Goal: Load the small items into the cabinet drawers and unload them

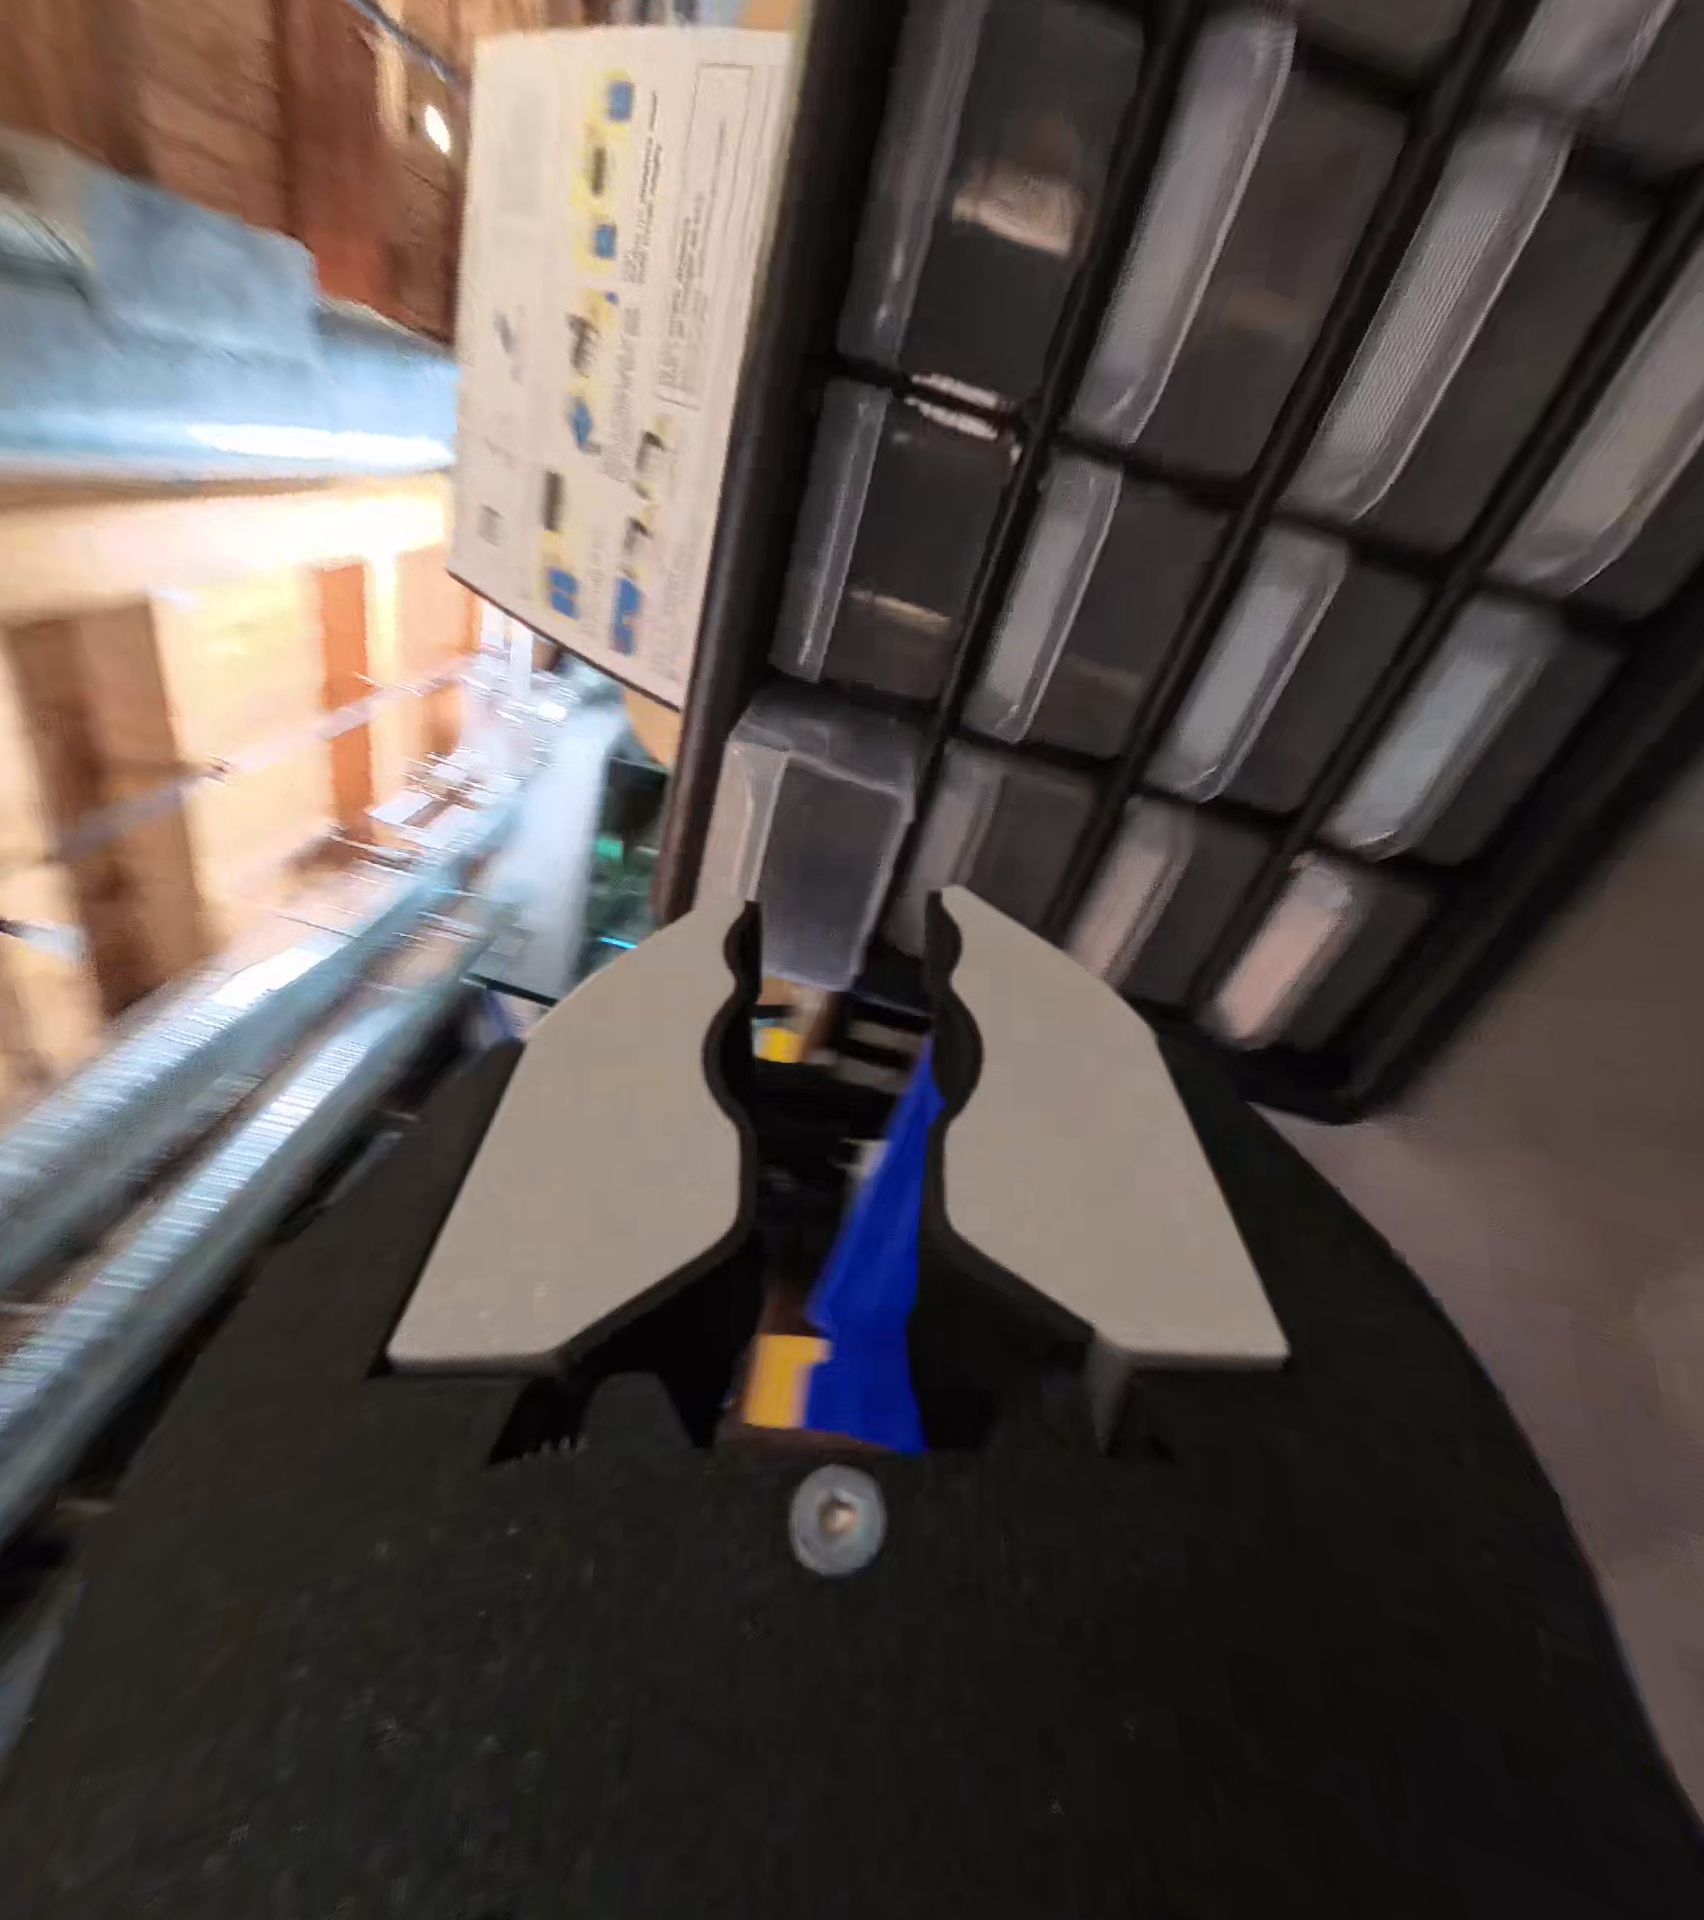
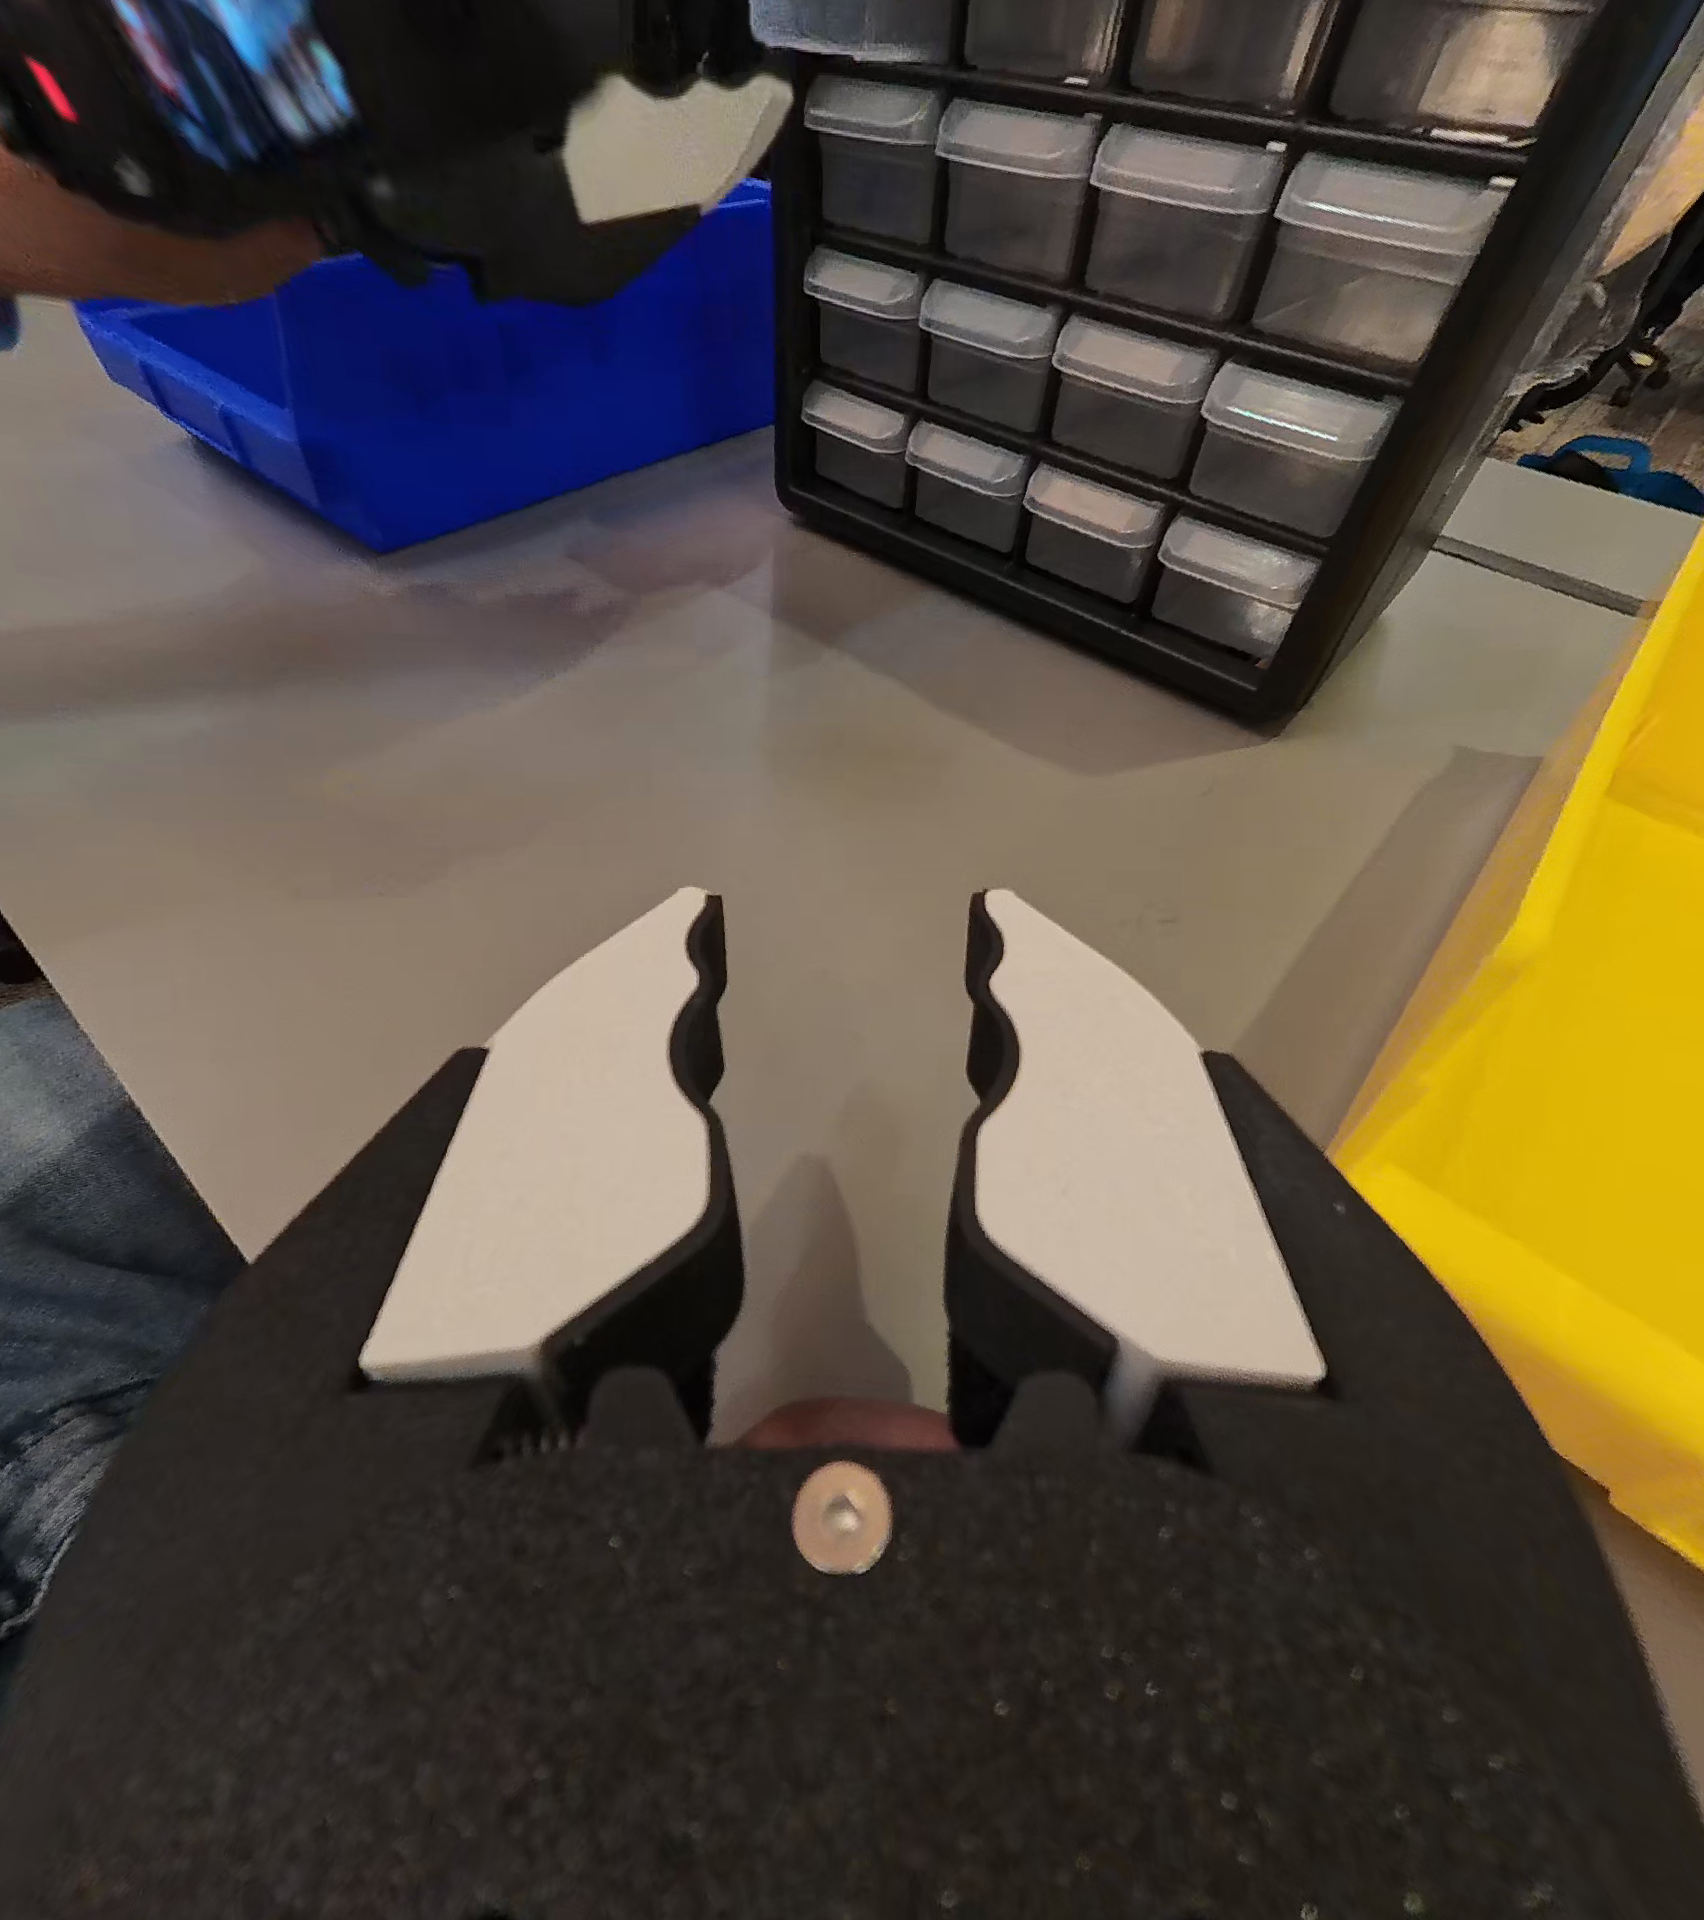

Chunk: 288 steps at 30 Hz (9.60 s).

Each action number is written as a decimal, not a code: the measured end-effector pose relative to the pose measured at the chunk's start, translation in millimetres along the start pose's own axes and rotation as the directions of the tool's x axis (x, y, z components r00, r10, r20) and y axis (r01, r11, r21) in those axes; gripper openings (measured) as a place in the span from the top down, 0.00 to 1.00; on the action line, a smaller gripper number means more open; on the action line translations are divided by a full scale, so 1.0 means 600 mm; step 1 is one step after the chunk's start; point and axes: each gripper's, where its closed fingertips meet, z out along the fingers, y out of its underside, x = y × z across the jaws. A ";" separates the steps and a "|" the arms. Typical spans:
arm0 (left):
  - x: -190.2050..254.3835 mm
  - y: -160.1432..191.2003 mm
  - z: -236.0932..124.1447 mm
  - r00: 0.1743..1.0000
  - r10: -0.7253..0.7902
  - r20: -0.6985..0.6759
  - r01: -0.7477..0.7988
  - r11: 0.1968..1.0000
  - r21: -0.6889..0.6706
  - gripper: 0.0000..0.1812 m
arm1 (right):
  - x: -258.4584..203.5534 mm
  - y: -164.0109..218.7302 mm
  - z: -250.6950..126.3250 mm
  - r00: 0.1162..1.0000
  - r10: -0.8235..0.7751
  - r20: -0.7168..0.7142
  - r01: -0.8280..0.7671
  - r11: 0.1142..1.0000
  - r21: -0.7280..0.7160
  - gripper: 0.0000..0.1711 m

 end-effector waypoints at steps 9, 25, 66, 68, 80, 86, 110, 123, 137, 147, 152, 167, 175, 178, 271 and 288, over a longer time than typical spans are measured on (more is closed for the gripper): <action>-0.011 -0.008 0.004 0.555 -0.816 -0.161 0.801 0.576 -0.161 0.56 | -0.006 0.000 0.000 1.000 -0.011 0.005 0.011 1.000 -0.003 0.74; -0.009 0.011 0.030 0.347 -0.926 -0.146 0.896 0.374 -0.240 0.64 | -0.001 0.002 -0.001 1.000 -0.001 0.007 0.001 1.000 -0.006 0.74; 0.099 0.162 -0.299 -0.097 -0.955 -0.281 0.807 0.090 -0.584 0.71 | -0.041 -0.313 0.381 0.960 0.147 -0.241 -0.042 0.919 0.393 0.57; 0.094 0.123 -0.319 -0.275 -0.889 -0.365 0.764 0.028 -0.645 0.74 | -0.042 -0.314 0.382 0.961 0.152 -0.233 -0.053 0.922 0.383 0.57; -0.041 0.168 -0.251 -0.388 -0.753 -0.532 0.746 0.083 -0.661 0.58 | -0.037 -0.313 0.383 0.963 0.137 -0.232 -0.037 0.921 0.388 0.57; -0.024 0.272 -0.123 -0.130 -0.929 -0.346 0.610 0.200 -0.767 0.64 | -0.036 -0.314 0.383 0.963 0.141 -0.229 -0.044 0.922 0.386 0.57; 0.193 0.370 0.007 0.161 -0.939 -0.304 0.063 0.317 -0.946 0.92 | -0.035 -0.314 0.384 0.963 0.142 -0.230 -0.045 0.924 0.380 0.57; -0.069 0.181 0.015 0.036 -0.700 -0.714 0.430 0.655 -0.621 0.94 | -0.037 -0.312 0.379 0.961 0.149 -0.234 -0.045 0.916 0.398 0.57; -0.025 0.002 0.001 0.054 -0.208 -0.977 -0.162 0.963 -0.214 0.94 | -0.041 -0.307 0.369 0.960 0.139 -0.241 -0.033 0.917 0.399 0.58; 0.007 0.006 0.003 -0.007 -0.223 -0.975 -0.324 0.923 -0.209 0.94 | -0.046 -0.306 0.365 0.960 0.143 -0.242 -0.039 0.920 0.389 0.59; 0.018 0.021 0.003 0.014 -0.215 -0.977 -0.393 0.897 -0.203 0.94 | -0.047 -0.305 0.363 0.959 0.144 -0.243 -0.040 0.921 0.388 0.59; -0.109 0.000 -0.032 0.177 -0.508 -0.843 0.321 0.840 -0.438 0.85 | -0.044 -0.307 0.364 0.958 0.153 -0.242 -0.049 0.920 0.388 0.59; -0.069 0.155 -0.178 -0.215 -0.917 -0.336 0.886 -0.038 -0.463 0.86 | -0.021 -0.309 0.404 0.950 0.112 -0.291 -0.007 0.941 0.339 0.59; -0.007 0.169 -0.235 -0.267 -0.914 -0.307 0.866 -0.088 -0.492 0.86 | -0.023 -0.289 0.408 0.965 0.105 -0.239 -0.027 0.950 0.310 0.55; 0.120 0.134 -0.277 0.119 -0.938 -0.325 0.821 0.277 -0.499 0.55 | 0.026 -0.181 0.306 0.913 -0.157 -0.376 0.206 0.974 0.092 0.75; 0.139 0.140 -0.278 0.105 -0.940 -0.325 0.789 0.278 -0.548 0.57 | 0.065 -0.216 0.388 0.914 0.193 -0.358 -0.135 0.974 0.182 0.59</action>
